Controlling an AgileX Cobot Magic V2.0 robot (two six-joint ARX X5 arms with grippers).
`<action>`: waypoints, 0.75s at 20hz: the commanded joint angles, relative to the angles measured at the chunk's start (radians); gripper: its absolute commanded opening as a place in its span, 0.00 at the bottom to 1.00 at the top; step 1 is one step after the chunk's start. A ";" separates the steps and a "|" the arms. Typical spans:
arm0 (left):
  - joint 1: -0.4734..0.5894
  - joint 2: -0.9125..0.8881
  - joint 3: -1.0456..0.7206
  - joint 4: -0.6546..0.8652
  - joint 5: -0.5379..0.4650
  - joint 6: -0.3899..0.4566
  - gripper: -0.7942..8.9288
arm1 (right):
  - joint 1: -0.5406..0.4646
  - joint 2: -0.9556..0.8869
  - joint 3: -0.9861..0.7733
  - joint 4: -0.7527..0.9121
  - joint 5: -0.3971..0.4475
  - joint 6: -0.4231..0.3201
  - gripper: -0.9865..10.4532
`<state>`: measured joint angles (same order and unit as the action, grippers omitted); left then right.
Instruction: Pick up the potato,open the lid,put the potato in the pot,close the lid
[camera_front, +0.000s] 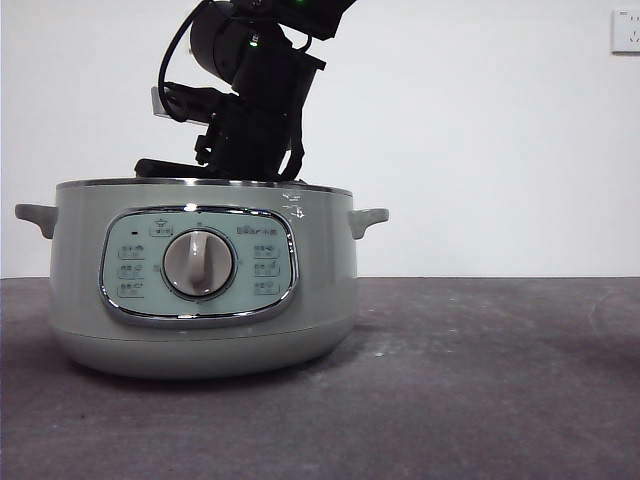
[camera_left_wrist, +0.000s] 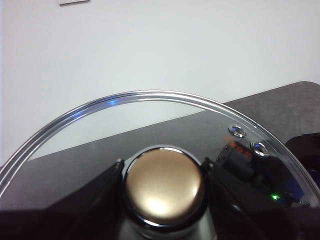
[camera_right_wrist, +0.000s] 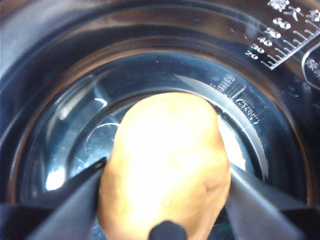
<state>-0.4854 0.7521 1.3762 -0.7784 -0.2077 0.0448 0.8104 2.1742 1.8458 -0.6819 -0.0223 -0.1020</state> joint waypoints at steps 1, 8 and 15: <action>0.000 -0.013 0.021 0.051 -0.002 0.012 0.07 | 0.003 0.017 0.000 -0.004 0.002 0.016 0.48; 0.000 -0.013 0.021 0.052 -0.054 0.013 0.07 | 0.002 -0.064 0.009 -0.060 -0.002 0.029 0.47; 0.000 0.070 0.021 0.063 -0.078 0.012 0.07 | -0.027 -0.437 0.009 -0.382 -0.003 0.043 0.47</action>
<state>-0.4854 0.8375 1.3762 -0.7715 -0.2825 0.0448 0.7834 1.7317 1.8496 -1.0710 -0.0246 -0.0708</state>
